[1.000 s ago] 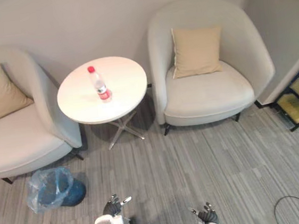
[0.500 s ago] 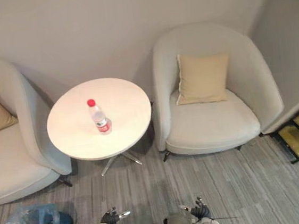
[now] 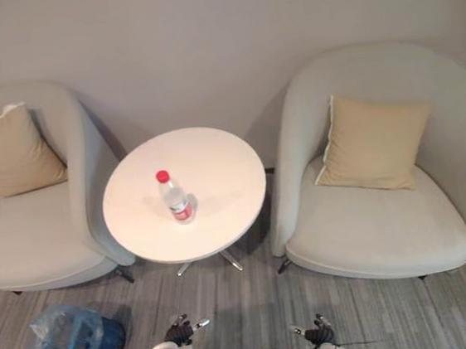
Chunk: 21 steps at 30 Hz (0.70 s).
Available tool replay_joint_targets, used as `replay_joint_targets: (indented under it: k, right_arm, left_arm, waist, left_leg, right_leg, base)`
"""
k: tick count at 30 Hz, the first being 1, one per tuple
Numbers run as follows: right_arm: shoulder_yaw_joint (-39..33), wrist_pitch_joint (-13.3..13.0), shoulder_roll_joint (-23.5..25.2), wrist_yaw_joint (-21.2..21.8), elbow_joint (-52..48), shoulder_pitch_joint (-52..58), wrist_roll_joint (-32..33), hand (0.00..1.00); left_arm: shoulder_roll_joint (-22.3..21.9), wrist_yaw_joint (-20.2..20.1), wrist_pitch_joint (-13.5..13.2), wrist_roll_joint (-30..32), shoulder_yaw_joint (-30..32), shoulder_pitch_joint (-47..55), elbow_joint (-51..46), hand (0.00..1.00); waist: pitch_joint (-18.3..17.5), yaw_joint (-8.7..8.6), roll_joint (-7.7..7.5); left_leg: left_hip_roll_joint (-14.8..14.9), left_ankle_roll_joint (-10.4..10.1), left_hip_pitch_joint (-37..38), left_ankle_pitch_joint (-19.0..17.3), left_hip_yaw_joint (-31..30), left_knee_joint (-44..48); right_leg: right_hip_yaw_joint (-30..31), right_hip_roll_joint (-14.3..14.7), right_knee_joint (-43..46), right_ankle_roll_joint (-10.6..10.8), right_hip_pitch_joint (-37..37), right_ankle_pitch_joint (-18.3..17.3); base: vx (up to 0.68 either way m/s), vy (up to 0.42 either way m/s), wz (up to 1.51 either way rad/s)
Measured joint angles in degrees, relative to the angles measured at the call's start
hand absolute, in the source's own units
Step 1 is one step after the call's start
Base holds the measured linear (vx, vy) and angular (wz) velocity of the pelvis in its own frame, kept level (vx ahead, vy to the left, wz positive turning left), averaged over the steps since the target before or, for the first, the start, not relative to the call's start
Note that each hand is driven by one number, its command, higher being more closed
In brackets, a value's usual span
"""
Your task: Gather rubbish on tea table into small bin, then transfer packed bag to large trash can.
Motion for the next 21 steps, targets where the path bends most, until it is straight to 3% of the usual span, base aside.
replay_joint_targets:
  k: [1,4,6,12,18,21]
  right_arm:
    - [0.1,0.1,0.0,-0.1,0.6,-0.2,-0.2,0.00]
    - [-0.6,1.2,-0.2,0.3,2.9,-2.0,-1.9,0.00]
    - [-1.1,1.2,-0.9,0.5,2.0,-0.7,-1.3,0.00]
    - [5.0,0.4,-0.4,2.3,-1.3,-1.0,0.6,0.00]
    - [6.9,-0.7,-3.7,2.4,-13.7,-2.5,0.7,0.00]
    - [9.1,-2.6,-4.8,2.3,-20.0,-1.9,0.7,0.00]
  left_arm:
    - [0.5,0.0,0.0,0.1,-0.9,-0.2,0.2,0.00]
    - [4.2,0.0,0.1,1.2,-2.9,-0.2,1.2,0.00]
    - [5.1,-0.5,0.1,2.2,-3.4,-0.2,1.6,0.00]
    - [7.2,-1.7,0.1,3.5,-8.7,0.2,2.7,0.00]
    - [7.4,-2.2,-0.1,5.0,-10.2,0.2,2.9,0.00]
    - [7.4,-2.1,-0.2,5.6,-10.3,0.2,3.0,0.00]
  waist:
    - [-0.1,0.27,-0.23]
    - [-1.6,0.43,-2.65]
    - [-1.8,0.38,-3.31]
    - [-3.0,0.32,-3.13]
    - [-3.5,0.47,-3.29]
    - [-3.7,0.54,-3.51]
  left_leg:
    - [-0.7,-0.9,0.4,0.6,-0.6,0.7]
    - [-3.3,0.7,1.2,0.2,0.7,-0.8]
    - [-4.9,1.8,3.1,0.5,1.4,-2.8]
    - [-6.9,3.2,3.8,1.5,1.3,-5.5]
    - [-6.8,3.4,3.4,2.9,-1.2,-6.9]
    - [-6.6,3.5,3.3,3.9,-1.3,-8.5]
  right_leg:
    - [1.2,-0.3,0.0,1.0,-0.1,-0.4]
    - [3.2,-2.7,-1.8,2.8,0.8,0.2]
    - [3.1,-4.3,-3.0,3.8,2.0,0.6]
    - [4.0,-5.2,-6.2,4.9,2.2,1.6]
    - [2.7,-4.6,-8.8,4.4,3.2,3.3]
    - [2.8,-4.2,-10.5,4.1,3.1,4.7]
  base:
    - [0.11,0.226,-0.16]
    - [0.10,0.199,-0.16]
    - [0.07,0.168,-0.01]
    - [0.04,0.081,-0.03]
    - [0.01,-0.007,0.11]
    - [0.00,0.000,0.00]
